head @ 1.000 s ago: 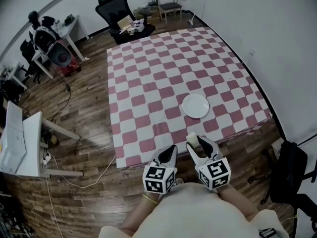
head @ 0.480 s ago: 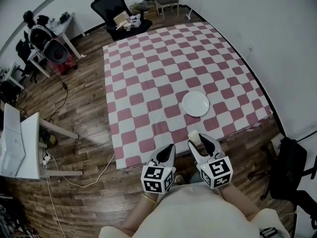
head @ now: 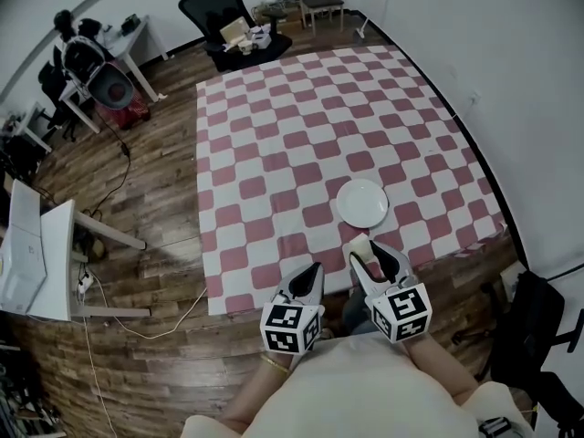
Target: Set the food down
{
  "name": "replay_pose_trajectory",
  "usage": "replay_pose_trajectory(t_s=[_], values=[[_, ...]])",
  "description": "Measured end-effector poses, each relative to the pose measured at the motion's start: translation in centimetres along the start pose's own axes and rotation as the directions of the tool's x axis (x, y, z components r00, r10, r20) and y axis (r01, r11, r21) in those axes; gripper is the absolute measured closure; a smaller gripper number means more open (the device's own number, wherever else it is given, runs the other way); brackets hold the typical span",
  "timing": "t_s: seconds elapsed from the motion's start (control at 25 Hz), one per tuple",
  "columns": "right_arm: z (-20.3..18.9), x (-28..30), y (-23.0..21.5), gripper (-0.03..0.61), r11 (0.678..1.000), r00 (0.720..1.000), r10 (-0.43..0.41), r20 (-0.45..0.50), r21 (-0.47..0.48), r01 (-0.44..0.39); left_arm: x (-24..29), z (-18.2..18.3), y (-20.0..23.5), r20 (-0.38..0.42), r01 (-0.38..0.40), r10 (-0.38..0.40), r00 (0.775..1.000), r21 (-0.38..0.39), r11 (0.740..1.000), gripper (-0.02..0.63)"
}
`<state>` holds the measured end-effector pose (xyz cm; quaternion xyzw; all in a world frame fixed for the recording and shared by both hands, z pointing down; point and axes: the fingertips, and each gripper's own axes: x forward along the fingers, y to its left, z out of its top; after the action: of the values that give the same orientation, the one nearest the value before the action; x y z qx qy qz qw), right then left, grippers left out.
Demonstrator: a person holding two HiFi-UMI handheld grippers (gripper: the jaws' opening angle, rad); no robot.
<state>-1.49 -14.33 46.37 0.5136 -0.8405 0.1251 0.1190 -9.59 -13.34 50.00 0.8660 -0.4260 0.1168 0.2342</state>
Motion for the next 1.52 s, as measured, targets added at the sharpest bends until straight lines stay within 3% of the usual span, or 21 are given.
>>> replay_pose_trajectory(t_s=[0.72, 1.52], values=[[1.8, 4.4, -7.8, 0.409, 0.996, 0.997, 0.071, -0.034, -0.051, -0.073, 7.5, 3.5, -0.8, 0.027, -0.067, 0.068, 0.997, -0.026, 0.997, 0.607], [0.9, 8.4, -13.2, 0.409, 0.972, 0.974, 0.195, -0.115, -0.11, -0.208, 13.5, 4.1, -0.7, 0.031, -0.186, 0.189, 0.981, -0.093, 0.978, 0.607]])
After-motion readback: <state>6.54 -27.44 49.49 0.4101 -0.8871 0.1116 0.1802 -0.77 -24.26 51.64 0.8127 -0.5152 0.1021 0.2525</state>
